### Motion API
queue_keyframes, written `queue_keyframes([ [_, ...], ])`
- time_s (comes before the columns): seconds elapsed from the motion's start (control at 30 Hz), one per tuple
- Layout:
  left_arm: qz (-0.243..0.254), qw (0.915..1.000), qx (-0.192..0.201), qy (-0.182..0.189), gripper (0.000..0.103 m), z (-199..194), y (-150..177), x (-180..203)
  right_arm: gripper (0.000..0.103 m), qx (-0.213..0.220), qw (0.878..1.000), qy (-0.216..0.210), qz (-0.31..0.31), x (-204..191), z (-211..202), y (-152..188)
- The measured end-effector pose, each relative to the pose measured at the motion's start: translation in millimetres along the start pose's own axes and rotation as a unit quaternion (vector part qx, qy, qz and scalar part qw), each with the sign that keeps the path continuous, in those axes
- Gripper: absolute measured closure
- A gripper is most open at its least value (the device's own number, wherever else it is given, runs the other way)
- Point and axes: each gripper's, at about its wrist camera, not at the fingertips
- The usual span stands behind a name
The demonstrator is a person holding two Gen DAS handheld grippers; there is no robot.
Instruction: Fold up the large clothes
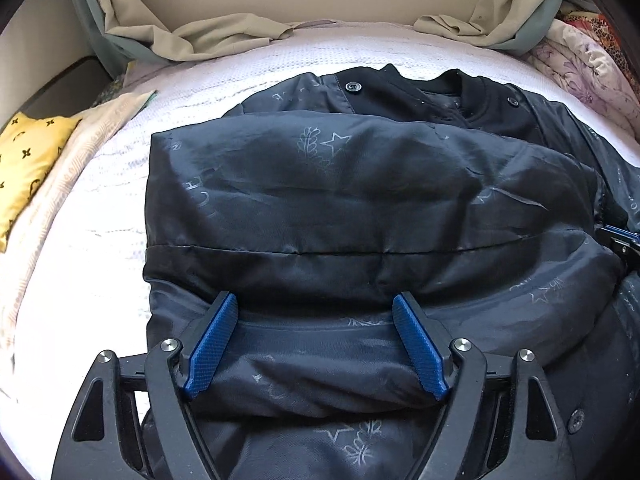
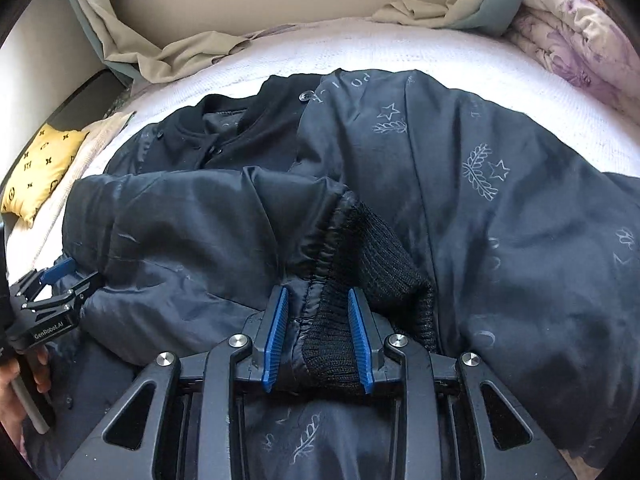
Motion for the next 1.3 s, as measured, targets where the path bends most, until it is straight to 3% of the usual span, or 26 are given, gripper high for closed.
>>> queue_keyframes([
  [0.2, 0.005, 1.0, 0.003, -0.007, 0.018, -17, -4, -1, 0.071, 0.006, 0.999, -0.01, 0.03, 1, -13, -3],
  [0.27, 0.011, 0.9998, 0.011, -0.012, 0.018, -30, -4, -1, 0.051, 0.02, 0.997, -0.051, 0.062, 5, -39, -9],
  [0.5, -0.017, 0.9982, 0.047, 0.033, 0.018, -85, -1, -9, 0.042, 0.101, 0.977, -0.108, 0.153, 49, -138, -7],
  [0.63, 0.002, 0.9968, 0.07, 0.039, 0.017, -115, 2, -2, 0.038, 0.131, 0.966, -0.095, 0.203, 92, -181, 13],
  [0.8, 0.019, 0.9952, 0.084, 0.045, 0.016, -140, 7, 6, 0.038, 0.142, 0.952, -0.032, 0.27, 143, -215, 50],
  [0.97, 0.005, 0.9939, 0.093, 0.059, 0.016, -139, 13, 1, 0.038, 0.157, 0.915, -0.037, 0.37, 186, -227, 111],
  [1.03, -0.006, 0.9947, 0.077, 0.068, 0.016, -128, 15, 0, 0.038, 0.155, 0.893, -0.049, 0.42, 203, -223, 136],
  [1.3, -0.018, 0.9957, 0.056, 0.071, 0.016, -115, 17, -3, 0.033, 0.143, 0.823, -0.079, 0.544, 245, -201, 192],
])
Point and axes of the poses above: each gripper's, at about its wrist camera, not at the fingertips, and z roughly the way its jaws point, x to its right, y to its underside, and after that the axes turned 5 degrees about -x, right-handed
